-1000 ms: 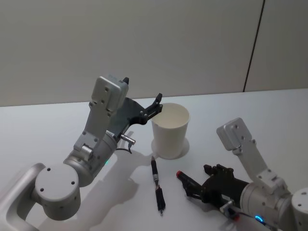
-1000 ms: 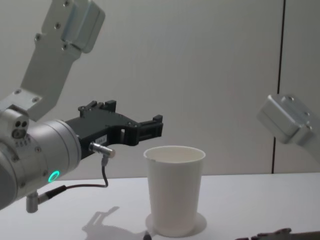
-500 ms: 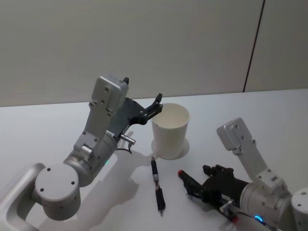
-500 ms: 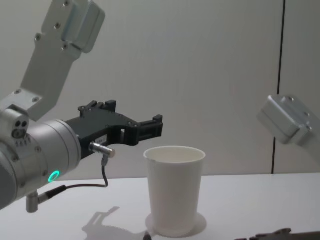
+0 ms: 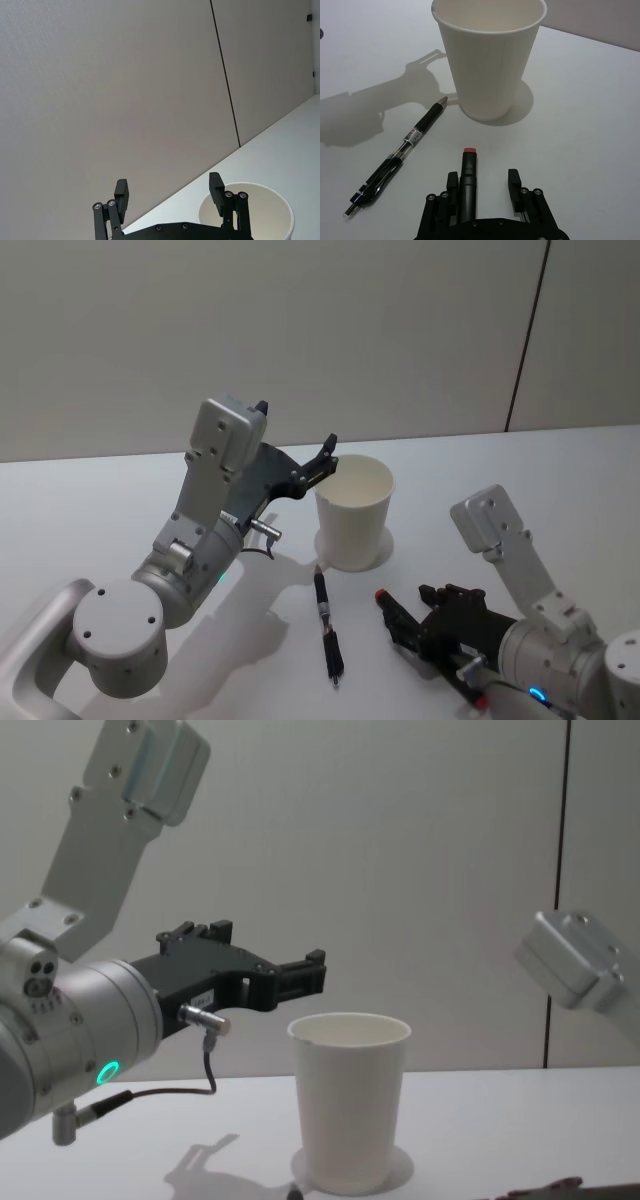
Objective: Place the pen into the pen holder.
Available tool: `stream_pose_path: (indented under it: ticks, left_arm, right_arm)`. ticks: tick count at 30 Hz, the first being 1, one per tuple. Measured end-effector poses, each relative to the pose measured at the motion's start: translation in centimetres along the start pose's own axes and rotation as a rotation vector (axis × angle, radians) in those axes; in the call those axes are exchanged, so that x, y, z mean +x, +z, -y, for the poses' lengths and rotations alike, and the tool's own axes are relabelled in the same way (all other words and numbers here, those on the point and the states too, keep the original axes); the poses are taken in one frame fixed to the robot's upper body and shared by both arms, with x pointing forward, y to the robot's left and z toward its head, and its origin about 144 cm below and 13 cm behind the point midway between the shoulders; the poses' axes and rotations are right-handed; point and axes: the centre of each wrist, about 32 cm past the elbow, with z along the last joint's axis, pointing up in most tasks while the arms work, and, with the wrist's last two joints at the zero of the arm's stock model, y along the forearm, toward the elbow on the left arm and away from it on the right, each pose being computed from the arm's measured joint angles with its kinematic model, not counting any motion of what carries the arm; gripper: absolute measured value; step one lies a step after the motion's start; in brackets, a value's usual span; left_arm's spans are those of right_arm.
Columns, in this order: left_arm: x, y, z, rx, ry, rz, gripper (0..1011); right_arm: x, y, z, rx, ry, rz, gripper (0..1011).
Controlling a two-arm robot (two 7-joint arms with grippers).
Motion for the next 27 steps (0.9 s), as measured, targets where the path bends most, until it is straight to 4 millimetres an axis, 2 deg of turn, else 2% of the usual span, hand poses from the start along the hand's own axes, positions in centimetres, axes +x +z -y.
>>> stream_pose_path:
  ticks: [27]
  left_arm:
    - [0.00, 0.00, 0.00, 0.000, 0.000, 0.000, 1001]
  right_arm:
    - [0.01, -0.04, -0.02, -0.002, 0.000, -0.001, 431]
